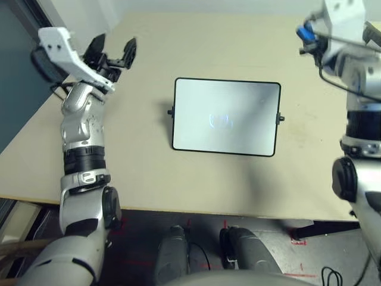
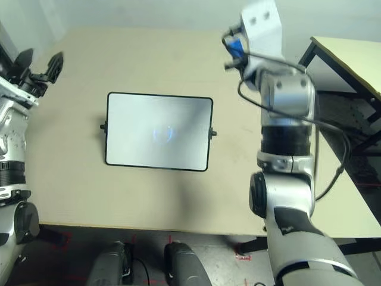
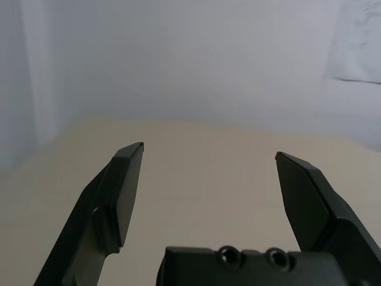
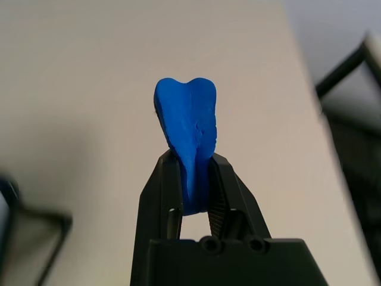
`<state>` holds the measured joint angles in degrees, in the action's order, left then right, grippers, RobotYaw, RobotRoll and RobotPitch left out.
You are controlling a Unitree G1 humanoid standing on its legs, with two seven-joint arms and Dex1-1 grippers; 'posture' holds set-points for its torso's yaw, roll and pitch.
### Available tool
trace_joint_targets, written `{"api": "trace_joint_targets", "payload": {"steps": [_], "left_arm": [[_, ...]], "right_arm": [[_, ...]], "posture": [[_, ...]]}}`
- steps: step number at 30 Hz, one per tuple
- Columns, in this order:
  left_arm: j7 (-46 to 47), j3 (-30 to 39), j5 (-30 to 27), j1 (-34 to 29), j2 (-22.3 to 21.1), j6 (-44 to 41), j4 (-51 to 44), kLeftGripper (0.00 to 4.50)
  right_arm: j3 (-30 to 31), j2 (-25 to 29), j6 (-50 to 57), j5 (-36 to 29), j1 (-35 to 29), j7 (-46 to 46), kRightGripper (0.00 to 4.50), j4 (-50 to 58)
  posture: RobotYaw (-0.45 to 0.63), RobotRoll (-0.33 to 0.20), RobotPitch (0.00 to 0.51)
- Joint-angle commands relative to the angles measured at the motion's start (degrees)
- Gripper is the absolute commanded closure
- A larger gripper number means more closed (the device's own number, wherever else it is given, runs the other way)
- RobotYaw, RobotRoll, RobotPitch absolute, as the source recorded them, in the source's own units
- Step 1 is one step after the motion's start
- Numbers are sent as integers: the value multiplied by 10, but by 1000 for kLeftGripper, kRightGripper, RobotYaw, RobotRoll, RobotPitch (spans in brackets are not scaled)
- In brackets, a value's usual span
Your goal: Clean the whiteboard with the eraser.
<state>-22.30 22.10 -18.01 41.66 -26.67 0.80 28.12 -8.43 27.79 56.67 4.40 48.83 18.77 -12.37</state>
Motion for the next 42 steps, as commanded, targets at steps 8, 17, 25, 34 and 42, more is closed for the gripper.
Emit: {"api": "trace_joint_targets", "payload": {"steps": [8, 17, 25, 34, 42], "left_arm": [[-21, -25, 8, -58, 7, 21, 57, 0], [-19, -51, 5, -57, 32, -3, 38, 0], [-14, -53, 5, -48, 30, -1, 43, 0], [83, -11, 32, -64, 27, 119, 97, 0], [74, -13, 32, -63, 20, 140, 190, 0]], "right_arm": [[-1, -41, 81, -17, -131, -49, 3935, 96], [-9, -63, 105, -37, -174, -64, 3585, 107], [-63, -27, -22, -52, -124, -77, 811, 68], [-126, -6, -486, -92, -105, -45, 44, -256], [-108, 38, -648, -52, -84, -137, 44, -457]], "posture": [[-114, 0, 75], [-123, 0, 70], [-130, 0, 82], [-109, 0, 97], [-120, 0, 93]]}}
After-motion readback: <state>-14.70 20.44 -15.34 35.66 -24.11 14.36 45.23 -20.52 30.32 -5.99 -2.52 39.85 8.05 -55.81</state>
